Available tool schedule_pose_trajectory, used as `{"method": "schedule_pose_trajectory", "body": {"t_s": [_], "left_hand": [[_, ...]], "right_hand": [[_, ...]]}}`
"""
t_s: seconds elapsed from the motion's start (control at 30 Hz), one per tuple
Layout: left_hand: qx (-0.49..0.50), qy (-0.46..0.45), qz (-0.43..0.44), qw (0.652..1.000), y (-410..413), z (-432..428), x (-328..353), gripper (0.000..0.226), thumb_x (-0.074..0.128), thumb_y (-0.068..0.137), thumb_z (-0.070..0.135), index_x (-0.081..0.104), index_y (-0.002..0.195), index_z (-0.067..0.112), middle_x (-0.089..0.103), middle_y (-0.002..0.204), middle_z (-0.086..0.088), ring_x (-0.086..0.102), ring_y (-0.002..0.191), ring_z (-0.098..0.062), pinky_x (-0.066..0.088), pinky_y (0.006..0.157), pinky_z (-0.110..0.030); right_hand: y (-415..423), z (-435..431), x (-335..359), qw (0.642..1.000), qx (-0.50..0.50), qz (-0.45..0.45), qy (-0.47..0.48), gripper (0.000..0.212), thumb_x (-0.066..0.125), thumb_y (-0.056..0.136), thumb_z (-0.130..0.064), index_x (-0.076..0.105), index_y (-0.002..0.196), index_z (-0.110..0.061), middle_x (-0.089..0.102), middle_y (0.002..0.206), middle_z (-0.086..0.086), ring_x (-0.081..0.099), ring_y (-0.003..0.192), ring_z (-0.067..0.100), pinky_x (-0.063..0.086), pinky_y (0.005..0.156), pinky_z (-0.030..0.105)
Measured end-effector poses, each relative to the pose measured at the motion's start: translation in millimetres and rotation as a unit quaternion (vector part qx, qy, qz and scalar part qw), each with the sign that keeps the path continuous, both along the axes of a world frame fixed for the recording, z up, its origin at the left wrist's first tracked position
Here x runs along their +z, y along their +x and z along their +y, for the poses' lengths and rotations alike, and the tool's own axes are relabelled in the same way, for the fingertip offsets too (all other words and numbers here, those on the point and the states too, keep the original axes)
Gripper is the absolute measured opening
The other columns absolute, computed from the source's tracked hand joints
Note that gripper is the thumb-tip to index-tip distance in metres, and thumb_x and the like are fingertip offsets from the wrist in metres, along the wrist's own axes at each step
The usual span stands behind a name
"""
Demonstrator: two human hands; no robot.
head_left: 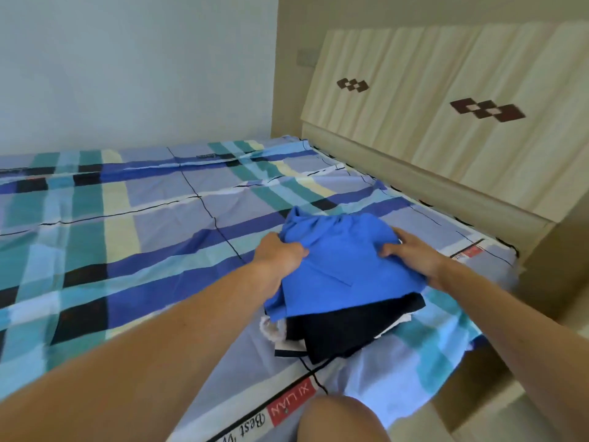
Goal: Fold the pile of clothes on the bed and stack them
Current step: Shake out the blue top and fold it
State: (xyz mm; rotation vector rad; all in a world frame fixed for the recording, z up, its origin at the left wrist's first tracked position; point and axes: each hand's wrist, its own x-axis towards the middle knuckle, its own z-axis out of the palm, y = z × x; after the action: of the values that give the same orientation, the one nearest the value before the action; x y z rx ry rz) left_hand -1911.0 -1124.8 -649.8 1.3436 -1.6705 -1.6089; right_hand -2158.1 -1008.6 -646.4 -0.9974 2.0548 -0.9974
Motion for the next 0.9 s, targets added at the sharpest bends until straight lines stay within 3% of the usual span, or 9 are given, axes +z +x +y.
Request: {"method": "schedule_pose_trajectory", "body": {"t_s": [0.07, 0.1, 0.17, 0.23, 0.3, 0.4, 0.6, 0.7, 0.9], "left_hand": [[-0.018, -0.176, -0.179, 0.968, -3.3, -1.5, 11.9, 0.081, 0.067, 0.087, 0.025, 0.021, 0.153, 0.014, 0.044, 0.14, -0.017, 0.05, 0.12, -0.038, 0.047, 0.096, -0.047], [-0.019, -0.313, -0.271, 0.91, -1.2, 4.7, 27.7, 0.088, 0.066, 0.087, 0.025, 0.012, 0.156, 0.017, 0.035, 0.145, -0.017, 0.04, 0.129, -0.039, 0.038, 0.102, -0.047], [-0.032, -0.547, -0.243, 0.8, -9.6, 17.3, 49.6, 0.087, 0.063, 0.085, 0.025, 0.015, 0.157, 0.021, 0.028, 0.15, -0.011, 0.029, 0.136, -0.035, 0.029, 0.108, -0.043], [-0.153, -0.609, -0.176, 0.758, -28.5, 19.1, 56.6, 0.072, 0.058, 0.091, 0.036, 0.027, 0.155, 0.023, 0.028, 0.155, -0.005, 0.024, 0.142, -0.028, 0.027, 0.113, -0.042], [-0.265, -0.543, -0.226, 0.764, -38.2, 11.3, 43.5, 0.076, 0.047, 0.095, 0.06, 0.022, 0.158, 0.027, 0.019, 0.163, -0.002, 0.011, 0.151, -0.025, 0.018, 0.121, -0.047], [-0.313, -0.41, -0.363, 0.776, -27.5, -8.0, 5.1, 0.097, 0.034, 0.082, 0.085, -0.002, 0.158, 0.037, -0.003, 0.168, 0.001, -0.002, 0.155, -0.025, 0.004, 0.124, -0.05], [-0.288, -0.357, -0.329, 0.825, -12.9, -24.9, -25.6, 0.112, 0.036, 0.066, 0.097, -0.012, 0.153, 0.048, 0.005, 0.168, 0.002, 0.006, 0.154, -0.026, 0.008, 0.124, -0.051], [-0.29, -0.378, -0.309, 0.823, -10.2, -23.9, -20.9, 0.11, 0.043, 0.069, 0.094, -0.005, 0.156, 0.046, 0.013, 0.166, 0.001, 0.014, 0.152, -0.028, 0.013, 0.123, -0.05], [-0.269, -0.393, -0.156, 0.865, 49.8, -8.3, 1.0, 0.081, 0.061, 0.079, 0.063, 0.04, 0.15, 0.029, 0.029, 0.159, 0.004, 0.031, 0.145, -0.015, 0.028, 0.118, -0.033]], "right_hand": [[-0.8, -6.1, -0.5, 0.996, -0.04, 0.075, -0.012, 0.094, 0.073, 0.08, -0.025, 0.021, 0.157, -0.03, 0.058, 0.136, 0.008, 0.06, 0.117, 0.029, 0.046, 0.104, 0.044], [2.4, -12.3, 5.9, 0.988, -0.037, 0.149, -0.029, 0.095, 0.071, 0.086, -0.024, 0.011, 0.159, -0.028, 0.055, 0.137, 0.009, 0.057, 0.121, 0.03, 0.044, 0.103, 0.04], [14.0, -20.6, 18.5, 0.959, -0.003, 0.261, -0.108, 0.089, 0.066, 0.092, -0.026, 0.01, 0.16, -0.028, 0.043, 0.15, 0.008, 0.043, 0.137, 0.027, 0.036, 0.109, 0.038], [26.0, -29.3, 25.7, 0.939, 0.062, 0.283, -0.184, 0.072, 0.06, 0.097, -0.032, 0.021, 0.158, -0.028, 0.03, 0.16, 0.001, 0.028, 0.148, 0.02, 0.025, 0.119, 0.037], [28.9, -36.5, 12.5, 0.935, 0.126, 0.298, -0.147, 0.059, 0.049, 0.101, -0.042, 0.03, 0.155, -0.031, 0.027, 0.163, -0.002, 0.021, 0.151, 0.017, 0.017, 0.123, 0.041], [26.7, -31.9, -24.4, 0.939, 0.146, 0.312, -0.02, 0.056, 0.034, 0.103, -0.054, 0.022, 0.156, -0.04, 0.015, 0.167, -0.005, 0.007, 0.154, 0.014, 0.005, 0.125, 0.046], [27.1, -40.9, -37.5, 0.938, 0.144, 0.315, 0.012, 0.061, 0.028, 0.101, -0.062, 0.014, 0.157, -0.043, 0.011, 0.167, -0.008, 0.005, 0.154, 0.013, 0.002, 0.125, 0.049], [26.0, -37.5, -36.4, 0.939, 0.143, 0.311, 0.006, 0.061, 0.029, 0.101, -0.061, 0.014, 0.157, -0.042, 0.012, 0.167, -0.007, 0.007, 0.154, 0.013, 0.005, 0.124, 0.049], [44.8, -29.3, -12.7, 0.953, 0.099, 0.288, 0.006, 0.063, 0.039, 0.101, -0.057, 0.023, 0.157, -0.034, 0.019, 0.166, -0.004, 0.014, 0.154, 0.017, 0.007, 0.124, 0.05]]}}
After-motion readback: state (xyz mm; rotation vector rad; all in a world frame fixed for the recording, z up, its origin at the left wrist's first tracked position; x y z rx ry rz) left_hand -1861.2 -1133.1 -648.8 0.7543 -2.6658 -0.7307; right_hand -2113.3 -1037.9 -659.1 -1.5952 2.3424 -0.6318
